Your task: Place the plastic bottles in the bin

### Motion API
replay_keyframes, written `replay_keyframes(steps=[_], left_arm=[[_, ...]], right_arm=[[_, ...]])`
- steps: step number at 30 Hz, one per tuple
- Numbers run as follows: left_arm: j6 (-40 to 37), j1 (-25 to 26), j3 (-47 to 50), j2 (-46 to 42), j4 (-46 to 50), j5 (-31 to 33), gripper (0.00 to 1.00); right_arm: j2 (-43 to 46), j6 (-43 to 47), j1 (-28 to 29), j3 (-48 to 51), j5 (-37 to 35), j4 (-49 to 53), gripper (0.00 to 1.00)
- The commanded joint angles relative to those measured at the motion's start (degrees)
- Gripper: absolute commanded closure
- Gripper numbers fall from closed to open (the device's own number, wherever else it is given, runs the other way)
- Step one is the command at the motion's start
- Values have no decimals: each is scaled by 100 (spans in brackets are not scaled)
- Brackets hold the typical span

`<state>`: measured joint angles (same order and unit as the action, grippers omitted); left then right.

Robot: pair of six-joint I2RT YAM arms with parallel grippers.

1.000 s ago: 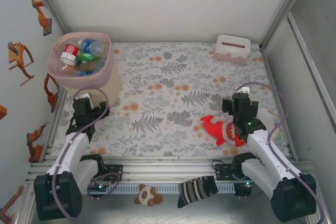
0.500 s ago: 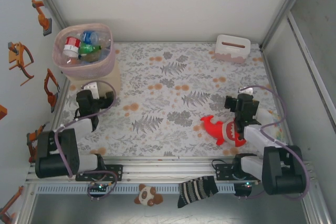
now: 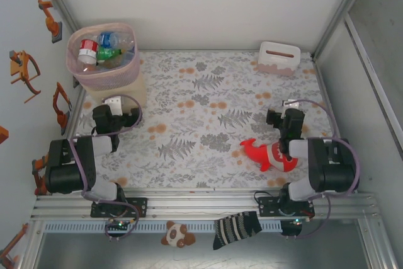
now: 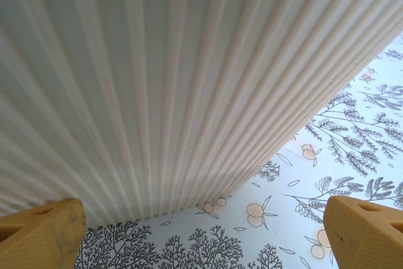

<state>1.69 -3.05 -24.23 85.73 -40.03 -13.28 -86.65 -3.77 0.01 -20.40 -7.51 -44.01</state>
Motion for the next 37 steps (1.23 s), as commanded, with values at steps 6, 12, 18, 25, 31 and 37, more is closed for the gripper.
replay_keyframes(steps=[6, 12, 18, 25, 31, 37], left_arm=[[-86, -29, -121, 36, -278, -223, 3], [-150, -29, 229, 243, -963, -352, 3], [-165, 21, 215, 280, -1104, -240, 3], [-174, 103, 259, 283, -1147, -64, 3], [-171, 112, 241, 251, -1083, -30, 3], [-172, 103, 241, 251, -1092, -34, 3]], right_arm=[[-150, 114, -69, -104, 294, -660, 1], [-150, 113, -71, -112, 292, -644, 1], [-147, 101, -77, -139, 303, -604, 1], [-156, 101, -83, -148, 320, -583, 1], [-150, 95, -97, -154, 329, -573, 1], [-174, 24, -129, -200, 318, -516, 1]])
